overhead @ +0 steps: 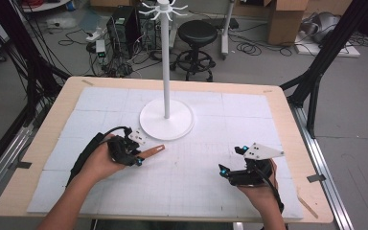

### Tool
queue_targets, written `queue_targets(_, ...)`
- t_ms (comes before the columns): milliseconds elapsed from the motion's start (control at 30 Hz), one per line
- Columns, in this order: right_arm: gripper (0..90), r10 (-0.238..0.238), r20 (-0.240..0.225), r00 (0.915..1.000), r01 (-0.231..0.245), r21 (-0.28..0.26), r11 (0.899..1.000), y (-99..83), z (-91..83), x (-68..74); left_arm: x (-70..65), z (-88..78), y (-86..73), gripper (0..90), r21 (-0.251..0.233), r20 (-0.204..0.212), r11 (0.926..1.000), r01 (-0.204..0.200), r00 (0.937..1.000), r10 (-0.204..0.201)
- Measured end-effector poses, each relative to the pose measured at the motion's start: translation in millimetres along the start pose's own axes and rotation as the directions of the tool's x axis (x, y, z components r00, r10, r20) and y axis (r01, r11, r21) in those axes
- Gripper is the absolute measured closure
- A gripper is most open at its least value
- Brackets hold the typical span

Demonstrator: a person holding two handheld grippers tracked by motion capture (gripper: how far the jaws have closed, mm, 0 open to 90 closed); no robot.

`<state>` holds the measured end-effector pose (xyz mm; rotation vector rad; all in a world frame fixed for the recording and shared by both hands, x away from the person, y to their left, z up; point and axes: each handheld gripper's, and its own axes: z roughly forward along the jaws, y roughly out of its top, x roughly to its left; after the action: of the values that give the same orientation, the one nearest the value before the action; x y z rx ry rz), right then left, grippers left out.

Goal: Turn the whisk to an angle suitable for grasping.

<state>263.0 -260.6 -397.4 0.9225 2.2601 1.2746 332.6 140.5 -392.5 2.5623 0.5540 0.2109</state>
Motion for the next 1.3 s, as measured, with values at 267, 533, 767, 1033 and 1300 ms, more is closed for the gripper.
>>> queue_targets(267, 14.0, -0.004, 0.000, 1.0000, 0.004, 0.000, 1.000, 0.4, 0.1, 0.1, -3.1, -39.5, 16.8, 70.7, -0.183, 0.027, 0.9832, -0.006, 0.9996, 0.011)
queue_targets(533, 14.0, -0.007, 0.000, 1.0000, 0.007, -0.010, 1.000, 1.2, -2.8, -0.6, -4.4, -63.8, 33.4, 70.6, -0.311, 0.032, 0.9498, -0.038, 0.9982, 0.050)
queue_targets(767, 14.0, 0.004, 0.004, 1.0000, -0.004, -0.017, 1.000, 1.2, -4.8, -1.0, -1.7, -80.6, 41.5, 70.6, -0.441, 0.042, 0.8970, -0.032, 0.9975, 0.057)
queue_targets(1033, 14.0, 0.000, -0.001, 1.0000, 0.000, -0.013, 1.000, 1.1, -2.5, -1.3, 3.1, -95.6, 44.0, 70.6, -0.545, 0.039, 0.8385, 0.002, 0.9990, 0.024)
queue_targets(1300, 14.0, 0.007, -0.007, 0.9999, -0.007, -0.010, 1.000, 0.8, 0.9, -1.9, 11.8, -100.7, 46.7, 70.7, -0.563, 0.048, 0.8261, 0.021, 0.9988, 0.007)
